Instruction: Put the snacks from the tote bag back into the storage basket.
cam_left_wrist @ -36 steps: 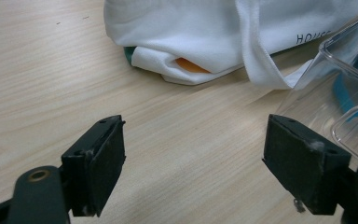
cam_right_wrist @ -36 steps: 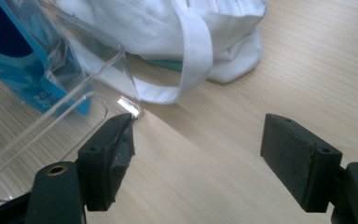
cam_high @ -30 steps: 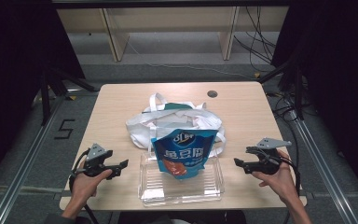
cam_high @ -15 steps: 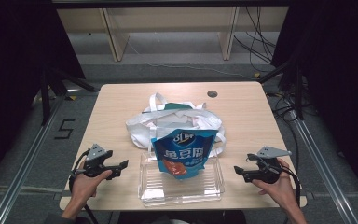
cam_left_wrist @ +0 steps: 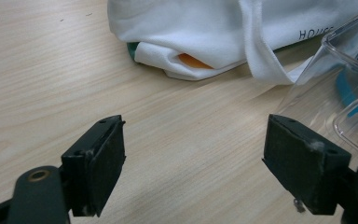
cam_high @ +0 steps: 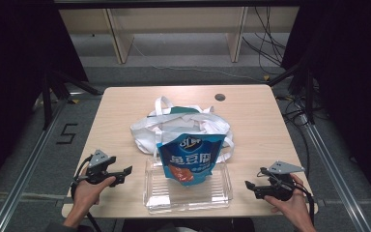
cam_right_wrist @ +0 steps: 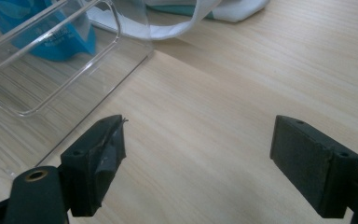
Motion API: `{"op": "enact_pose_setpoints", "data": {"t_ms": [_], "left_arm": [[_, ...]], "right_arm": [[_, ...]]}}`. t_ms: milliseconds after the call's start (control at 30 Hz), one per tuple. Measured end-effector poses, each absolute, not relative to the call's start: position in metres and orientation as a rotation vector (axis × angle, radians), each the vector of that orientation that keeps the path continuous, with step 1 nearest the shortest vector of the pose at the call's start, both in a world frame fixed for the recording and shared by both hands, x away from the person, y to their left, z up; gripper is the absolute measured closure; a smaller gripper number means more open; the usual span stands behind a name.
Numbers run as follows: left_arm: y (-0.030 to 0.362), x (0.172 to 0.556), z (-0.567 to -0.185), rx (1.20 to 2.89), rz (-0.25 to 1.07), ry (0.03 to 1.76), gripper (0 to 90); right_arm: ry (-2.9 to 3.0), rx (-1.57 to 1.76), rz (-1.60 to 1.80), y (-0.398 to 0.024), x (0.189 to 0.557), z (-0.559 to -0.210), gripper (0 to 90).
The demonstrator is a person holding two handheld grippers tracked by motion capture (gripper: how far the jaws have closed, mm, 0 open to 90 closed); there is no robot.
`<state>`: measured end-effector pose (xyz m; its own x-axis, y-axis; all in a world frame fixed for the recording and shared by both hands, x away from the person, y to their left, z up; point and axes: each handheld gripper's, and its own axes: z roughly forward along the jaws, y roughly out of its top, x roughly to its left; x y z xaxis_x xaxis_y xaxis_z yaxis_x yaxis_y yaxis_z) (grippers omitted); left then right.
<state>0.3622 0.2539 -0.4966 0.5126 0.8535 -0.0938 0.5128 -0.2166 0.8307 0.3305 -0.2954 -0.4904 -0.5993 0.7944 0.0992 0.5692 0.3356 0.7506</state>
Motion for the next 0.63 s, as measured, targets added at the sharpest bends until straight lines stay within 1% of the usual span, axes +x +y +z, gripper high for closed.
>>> {"op": "enact_pose_setpoints", "data": {"t_ms": [33, 133, 200, 633], "left_arm": [[0.2541, 0.3620, -0.4965, 1.884, 0.491, 1.128, 20.1], [0.2545, 0.3620, -0.4964, 1.887, 0.491, 1.127, 20.0], [0.2542, 0.3621, -0.4967, 1.884, 0.491, 1.127, 20.1], [0.2541, 0.3627, -0.4974, 1.892, 0.499, 1.123, 19.5]], "right_arm": [[2.309, 1.191, 1.122, -0.2969, 0.3313, -0.4914, 18.3], [2.311, 1.244, 1.116, -0.2955, 0.3260, -0.4905, 17.3], [2.296, 1.172, 1.108, -0.2977, 0.3274, -0.4908, 17.3], [2.297, 1.220, 1.118, -0.2952, 0.3270, -0.4915, 16.8]]}}
